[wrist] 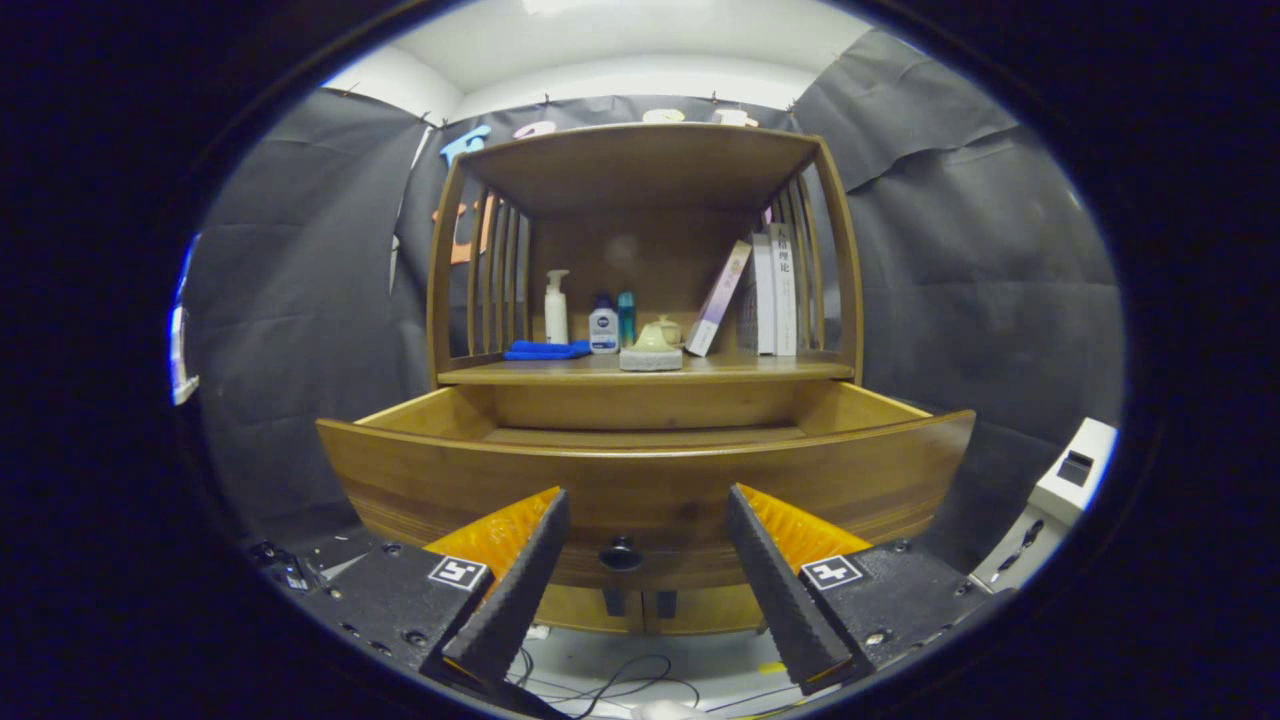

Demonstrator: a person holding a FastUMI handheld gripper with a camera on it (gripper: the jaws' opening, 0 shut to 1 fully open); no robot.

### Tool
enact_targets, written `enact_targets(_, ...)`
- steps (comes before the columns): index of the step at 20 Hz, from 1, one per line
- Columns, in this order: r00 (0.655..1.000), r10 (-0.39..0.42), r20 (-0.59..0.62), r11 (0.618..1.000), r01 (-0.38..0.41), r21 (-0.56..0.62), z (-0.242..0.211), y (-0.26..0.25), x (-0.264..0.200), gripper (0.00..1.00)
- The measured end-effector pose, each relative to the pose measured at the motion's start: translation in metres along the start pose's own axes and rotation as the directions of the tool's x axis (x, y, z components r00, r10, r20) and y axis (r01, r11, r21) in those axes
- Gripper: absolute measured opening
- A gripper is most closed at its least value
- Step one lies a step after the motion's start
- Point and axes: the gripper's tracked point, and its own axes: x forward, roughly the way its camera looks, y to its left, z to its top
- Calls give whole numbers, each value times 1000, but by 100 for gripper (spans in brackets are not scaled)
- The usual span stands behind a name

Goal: Pull open the drawer, take out the items inside it, and place them on the countertop above the cabinet.

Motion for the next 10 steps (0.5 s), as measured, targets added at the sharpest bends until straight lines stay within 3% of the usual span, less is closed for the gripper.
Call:
enact_targets(6, 999, -30, -19, 999, 31, 38, -1, 10, 17, 99)
enact_targets(10, 999, -40, 2, 999, 40, 1, -2, 12, 19, 99)
